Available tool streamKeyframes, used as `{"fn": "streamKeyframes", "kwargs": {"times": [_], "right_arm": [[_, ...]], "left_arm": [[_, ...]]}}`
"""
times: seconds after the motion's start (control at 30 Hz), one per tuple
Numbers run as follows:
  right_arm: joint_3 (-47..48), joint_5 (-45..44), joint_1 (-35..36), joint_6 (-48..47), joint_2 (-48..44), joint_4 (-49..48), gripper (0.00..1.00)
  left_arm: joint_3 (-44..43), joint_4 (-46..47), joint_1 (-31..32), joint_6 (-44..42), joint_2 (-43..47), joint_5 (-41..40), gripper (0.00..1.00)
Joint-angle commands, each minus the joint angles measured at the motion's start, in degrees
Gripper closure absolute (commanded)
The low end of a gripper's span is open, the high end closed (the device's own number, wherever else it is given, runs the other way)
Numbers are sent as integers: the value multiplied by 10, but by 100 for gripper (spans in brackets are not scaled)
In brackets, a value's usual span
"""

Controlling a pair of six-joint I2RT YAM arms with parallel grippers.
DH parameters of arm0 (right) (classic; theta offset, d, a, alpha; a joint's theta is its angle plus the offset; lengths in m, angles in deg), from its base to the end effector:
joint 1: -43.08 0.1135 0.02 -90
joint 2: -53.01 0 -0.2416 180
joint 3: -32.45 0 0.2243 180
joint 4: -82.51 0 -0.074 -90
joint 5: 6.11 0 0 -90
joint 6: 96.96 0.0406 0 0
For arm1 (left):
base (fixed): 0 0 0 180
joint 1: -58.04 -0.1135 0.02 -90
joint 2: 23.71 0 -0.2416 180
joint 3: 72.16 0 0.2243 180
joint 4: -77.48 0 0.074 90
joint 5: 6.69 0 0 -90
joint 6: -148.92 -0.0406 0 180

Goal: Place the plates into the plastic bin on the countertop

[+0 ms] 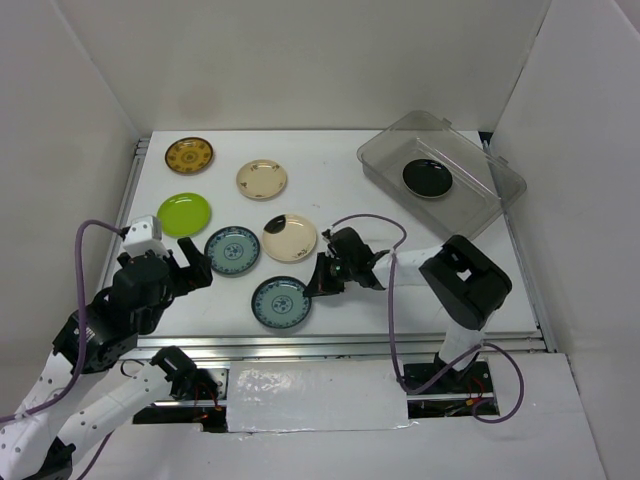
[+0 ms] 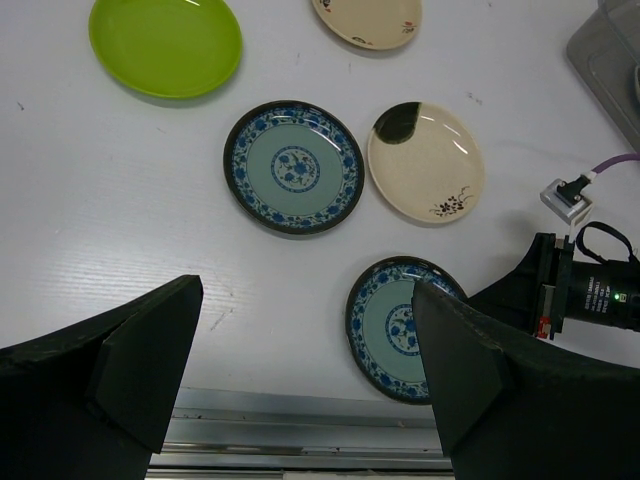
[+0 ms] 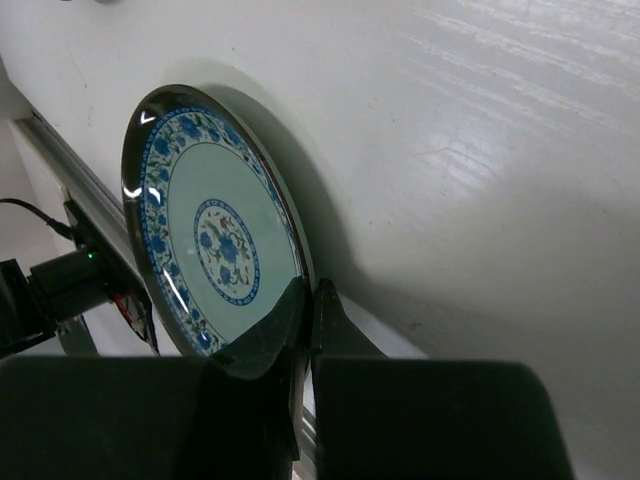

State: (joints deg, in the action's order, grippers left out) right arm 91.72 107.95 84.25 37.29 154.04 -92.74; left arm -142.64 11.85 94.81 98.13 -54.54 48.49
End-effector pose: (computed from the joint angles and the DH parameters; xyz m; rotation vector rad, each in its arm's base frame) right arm 0.2224 0.2165 0.1207 -0.1529 2.6372 1.1243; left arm 0.0793 -0.0304 0.3334 -0.4153 1.9029 -0.2631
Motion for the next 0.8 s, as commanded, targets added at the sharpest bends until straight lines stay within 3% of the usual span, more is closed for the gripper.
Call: {"fn": "streamKeyframes", "kwargs": {"times": [0.0, 0.17, 0.27, 0.3, 0.4, 0.43, 0.53, 0.77], "right_arm": [[-9, -60, 13, 0, -27, 49, 100], [17, -87, -25, -27, -189, 154, 100], [70, -116, -138, -48, -240, 232, 100], [104, -153, -204, -46, -241, 260, 100], [169, -201, -309, -16, -215, 266, 100], [186, -202, -373, -1, -186, 261, 100], [257, -200, -470, 41, -115, 263, 100], [506, -175, -553, 39, 114, 347, 100]], "left_arm": [[-2, 15, -1, -1, 10, -6, 1], [-1, 15, -1, 0, 16, -7, 1], [-2, 14, -1, 1, 18, -9, 1], [-2, 14, -1, 0, 20, -9, 1], [-2, 14, -1, 2, 22, -9, 1], [-2, 14, -1, 0, 23, -9, 1], [0, 18, -1, -3, 27, -5, 1], [1, 26, -1, -11, 24, 6, 1]]}}
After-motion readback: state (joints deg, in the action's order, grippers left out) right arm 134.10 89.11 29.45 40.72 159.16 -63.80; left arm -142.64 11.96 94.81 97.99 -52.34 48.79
